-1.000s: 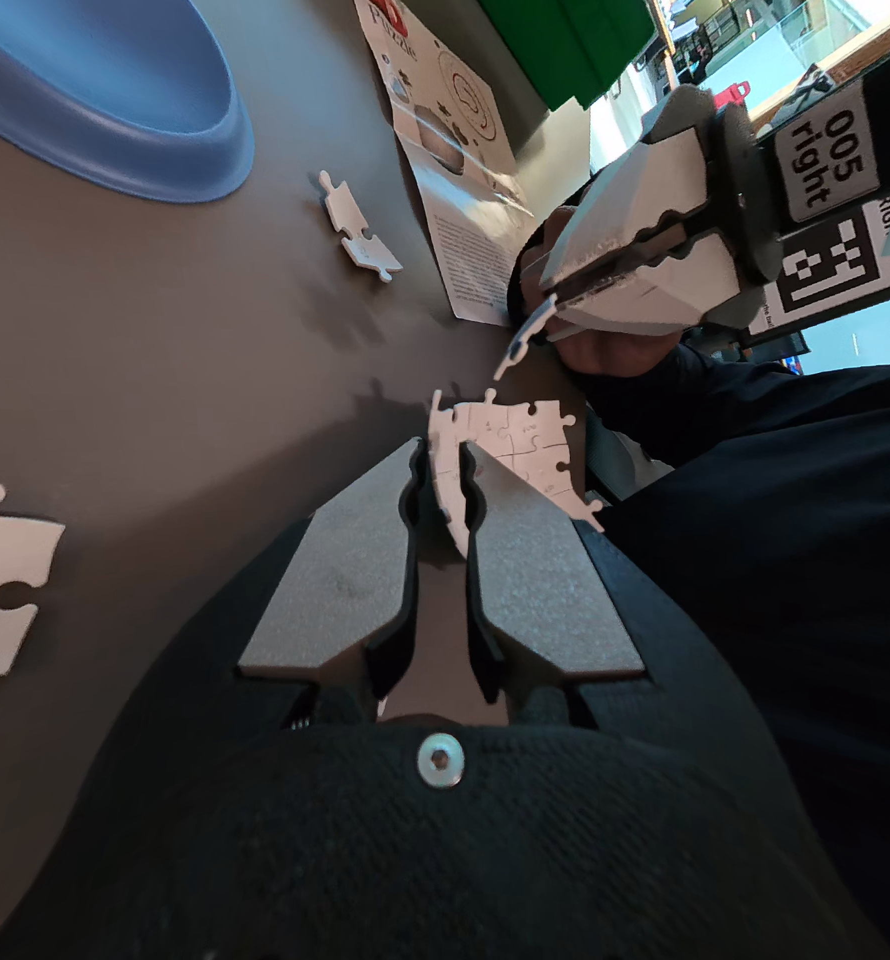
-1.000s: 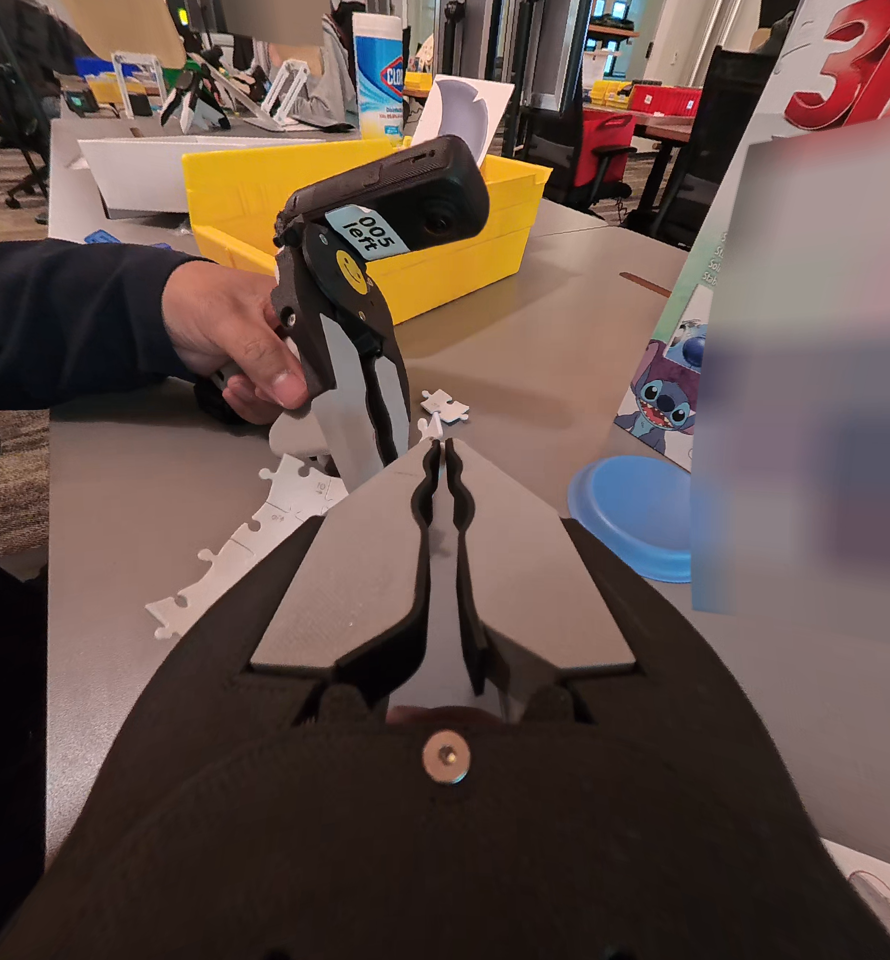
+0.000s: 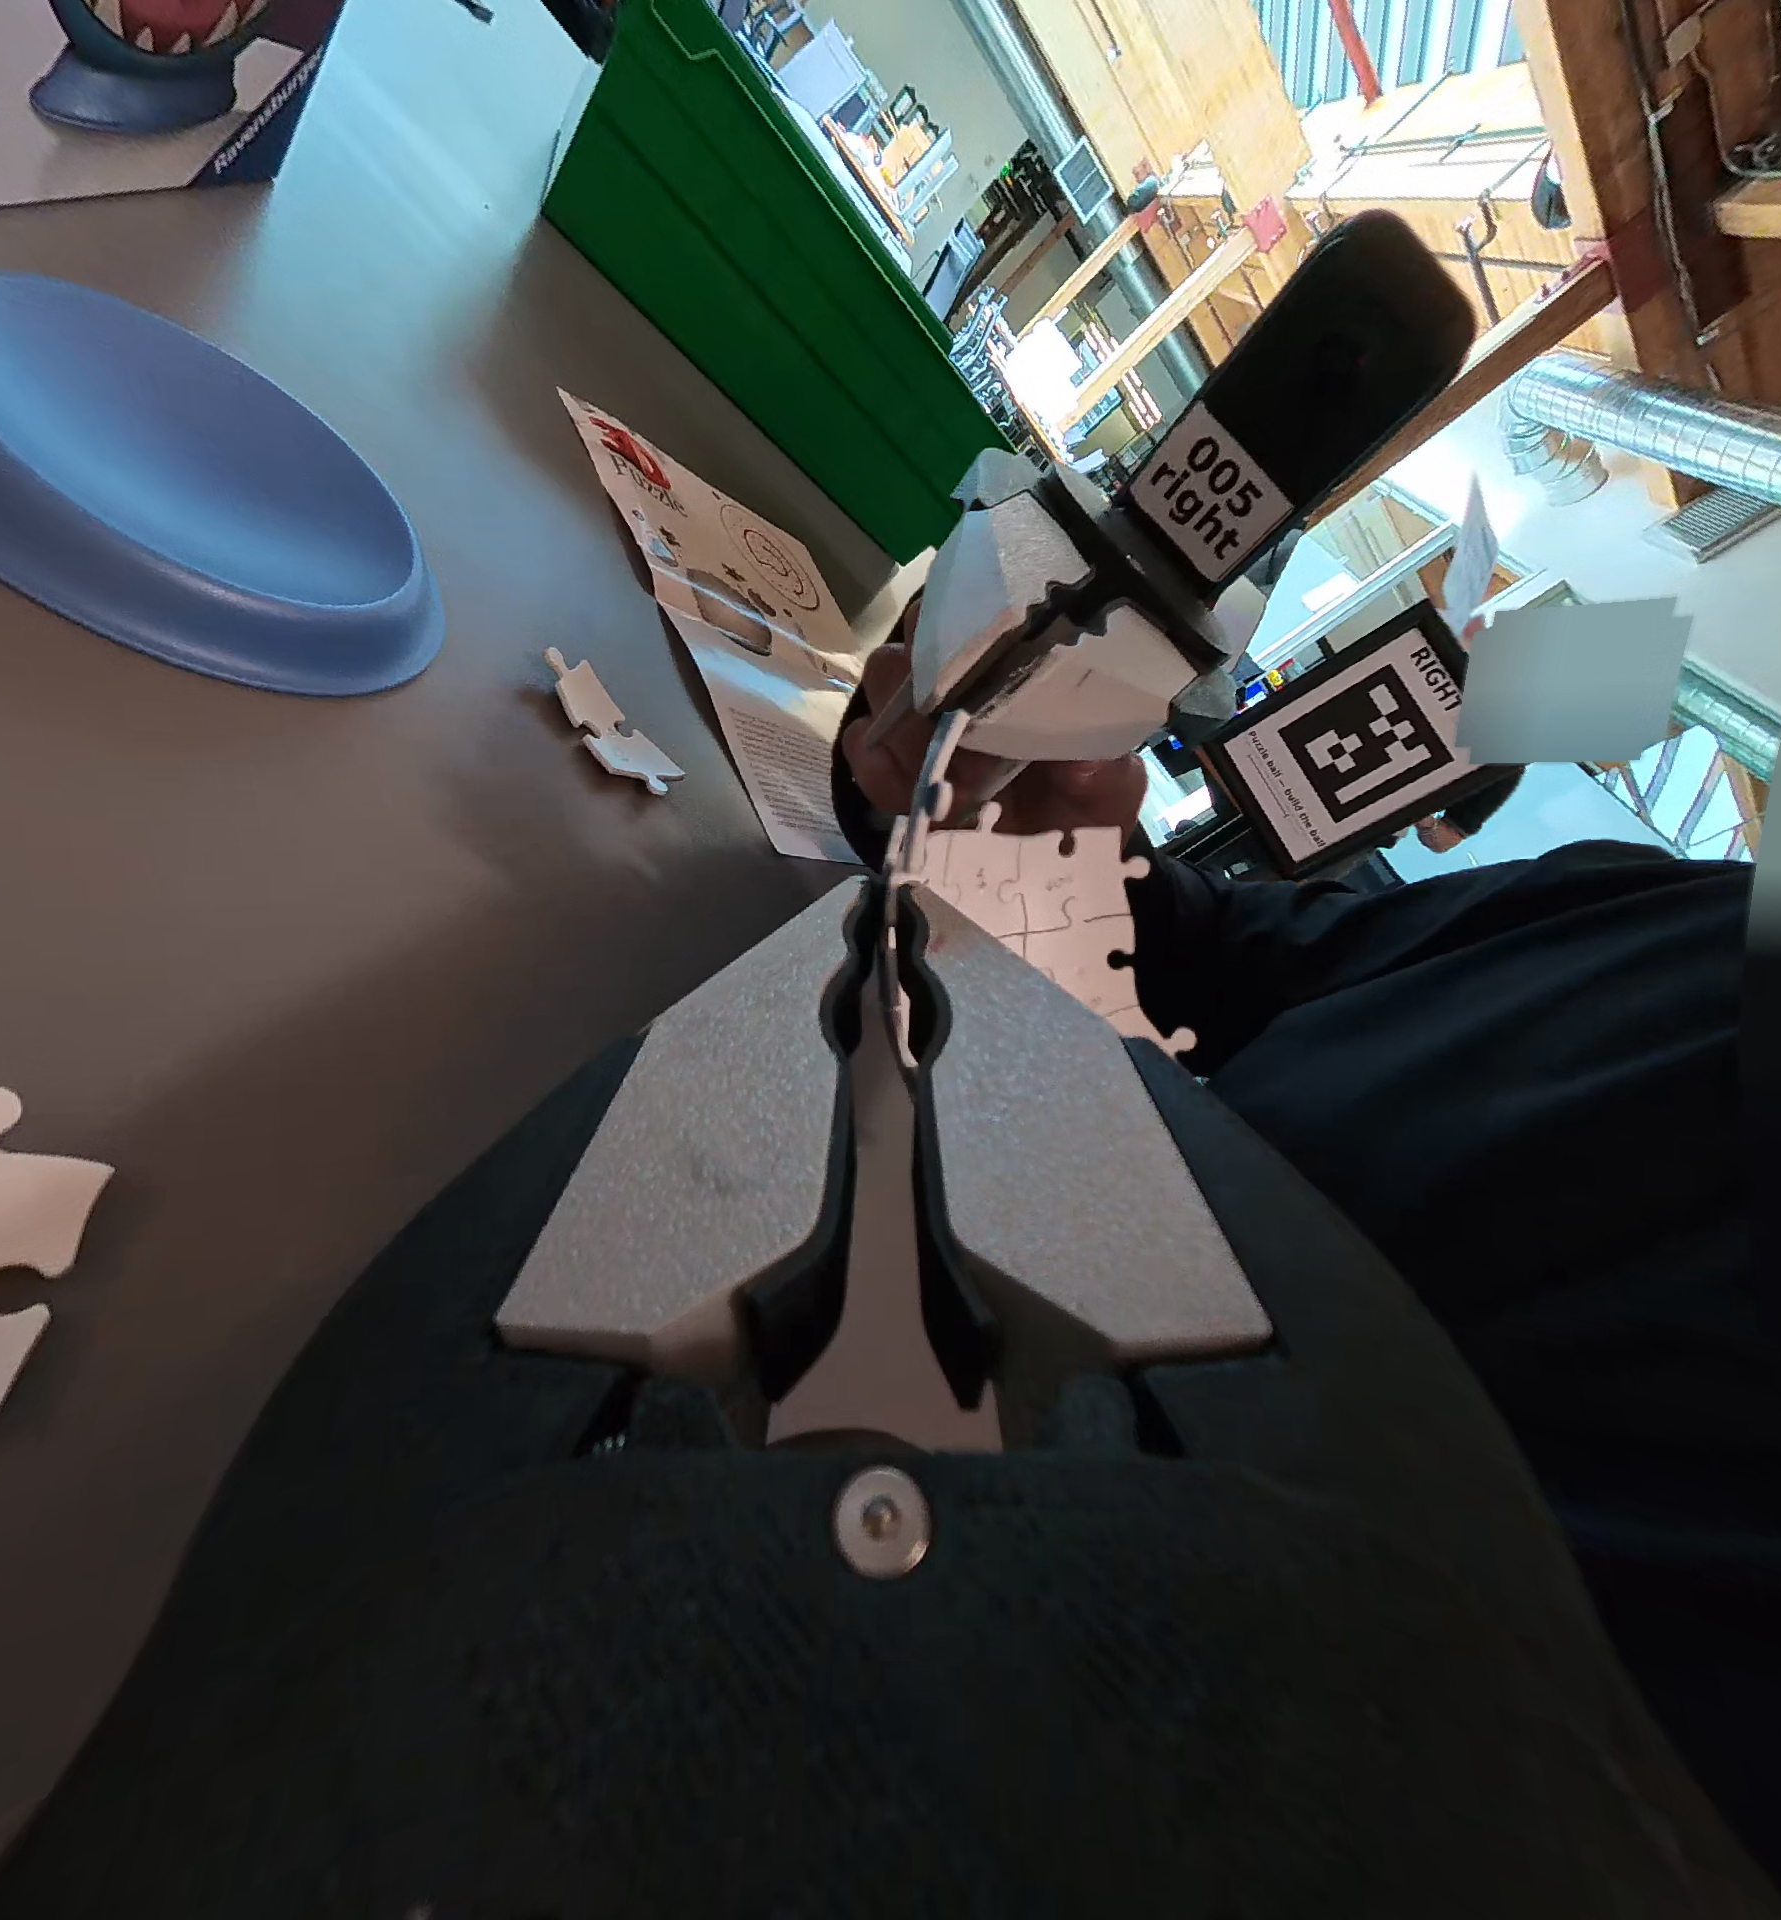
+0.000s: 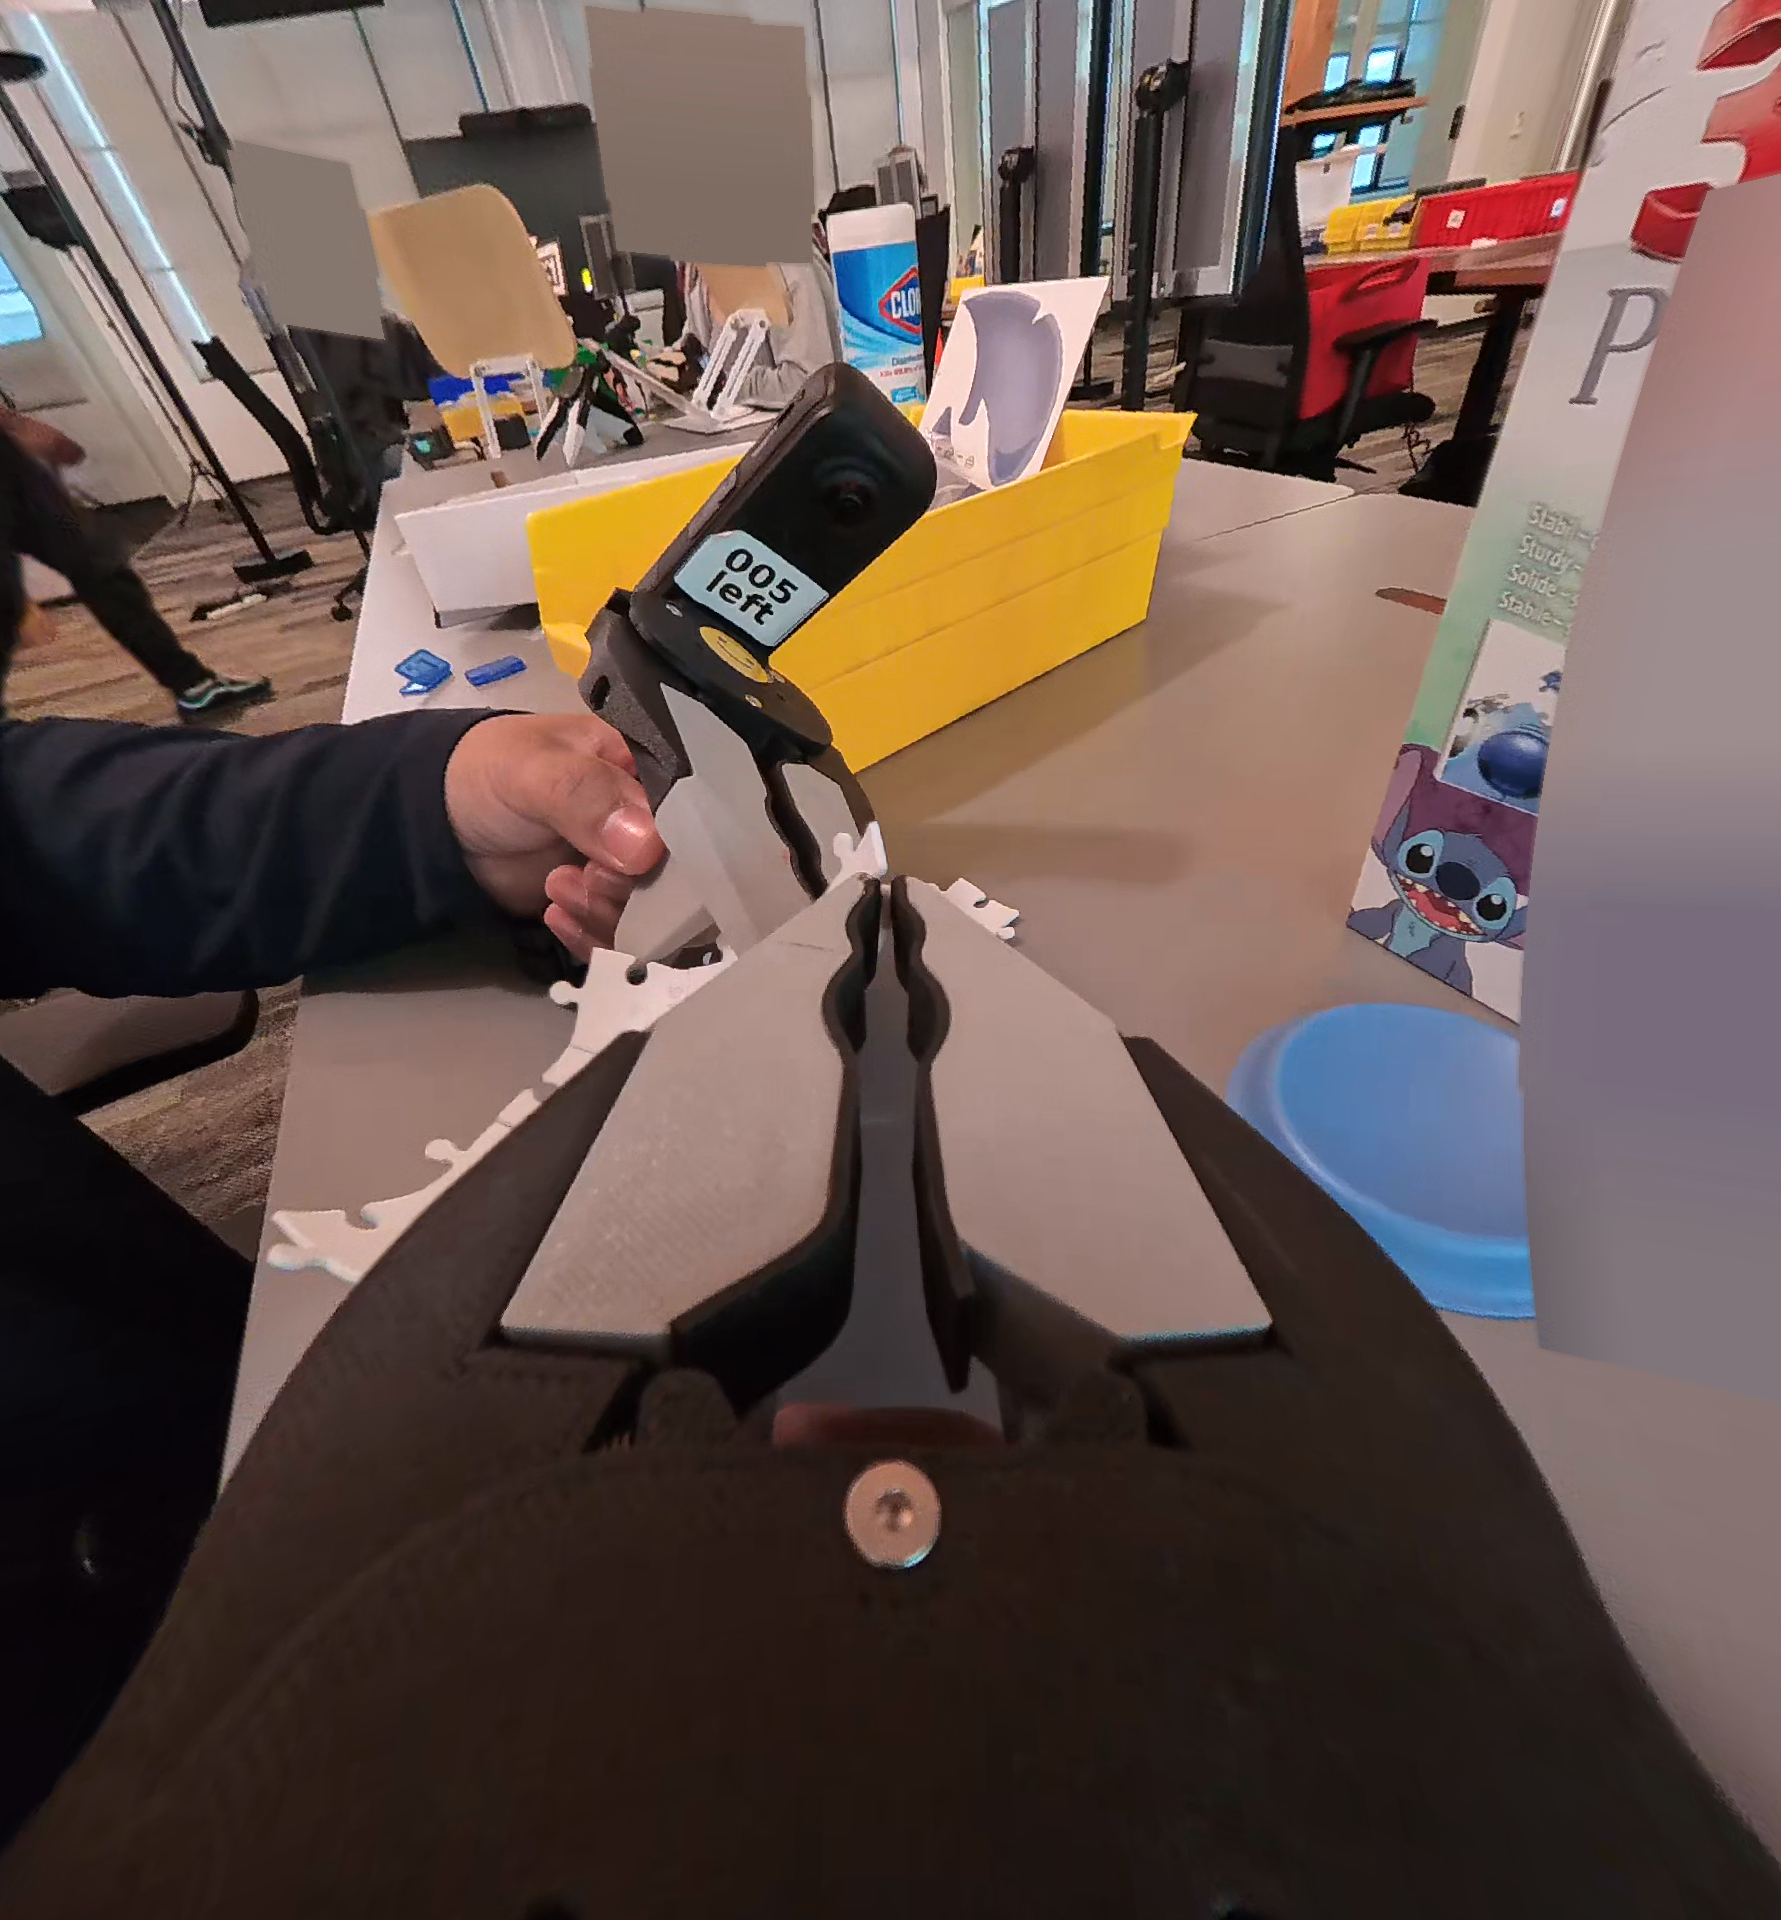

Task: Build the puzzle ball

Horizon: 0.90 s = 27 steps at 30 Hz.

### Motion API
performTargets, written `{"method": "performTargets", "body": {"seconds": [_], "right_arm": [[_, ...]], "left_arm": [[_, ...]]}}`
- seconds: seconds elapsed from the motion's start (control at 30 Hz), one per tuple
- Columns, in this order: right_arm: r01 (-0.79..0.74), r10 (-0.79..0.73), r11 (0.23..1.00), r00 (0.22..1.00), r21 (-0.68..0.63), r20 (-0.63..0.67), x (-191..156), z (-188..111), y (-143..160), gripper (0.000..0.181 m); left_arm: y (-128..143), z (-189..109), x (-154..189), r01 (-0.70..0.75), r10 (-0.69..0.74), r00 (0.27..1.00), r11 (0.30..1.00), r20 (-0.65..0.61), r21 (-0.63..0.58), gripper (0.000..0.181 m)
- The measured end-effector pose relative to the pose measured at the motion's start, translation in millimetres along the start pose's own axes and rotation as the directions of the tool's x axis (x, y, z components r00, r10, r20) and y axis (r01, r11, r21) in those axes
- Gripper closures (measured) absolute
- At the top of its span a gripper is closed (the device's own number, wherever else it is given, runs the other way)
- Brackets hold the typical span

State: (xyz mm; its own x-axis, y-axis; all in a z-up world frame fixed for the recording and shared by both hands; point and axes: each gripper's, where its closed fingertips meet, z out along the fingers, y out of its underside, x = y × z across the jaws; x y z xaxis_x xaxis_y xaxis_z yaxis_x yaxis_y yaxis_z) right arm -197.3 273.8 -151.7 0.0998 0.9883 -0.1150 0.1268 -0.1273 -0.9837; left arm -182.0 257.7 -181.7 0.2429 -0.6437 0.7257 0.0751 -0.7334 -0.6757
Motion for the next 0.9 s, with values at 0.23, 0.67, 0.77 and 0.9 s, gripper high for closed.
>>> {"method": "performTargets", "body": {"seconds": [0.23,0.67,0.77,0.9], "right_arm": [[-0.019,0.019,1.0,1.0,0.002,0.002,3.2,-1.6,2.5,0.181],[0.132,-0.134,0.99,0.99,-0.039,-0.048,2.8,-3.5,5.8,0.181],[0.18,-0.183,0.983,0.98,-0.048,-0.078,2.9,-4.3,5.3,0.181],[0.288,-0.294,0.956,0.939,-0.061,-0.176,6.1,-7.1,-0.5,0.181]], "left_arm": [[-0.4,-0.1,0.3,0.002,-0.002,1.0,1.0,-0.002,0.005,0.18],[1.3,1.1,-2.4,0.02,-0.02,1.0,1.0,0.008,-0.006,0.179],[1.5,1.4,-1.5,0.026,-0.026,1.0,1.0,0.001,-0.006,0.178],[4.1,2.9,-0.8,0.05,-0.05,0.999,0.999,-0.012,-0.019,0.177]]}}
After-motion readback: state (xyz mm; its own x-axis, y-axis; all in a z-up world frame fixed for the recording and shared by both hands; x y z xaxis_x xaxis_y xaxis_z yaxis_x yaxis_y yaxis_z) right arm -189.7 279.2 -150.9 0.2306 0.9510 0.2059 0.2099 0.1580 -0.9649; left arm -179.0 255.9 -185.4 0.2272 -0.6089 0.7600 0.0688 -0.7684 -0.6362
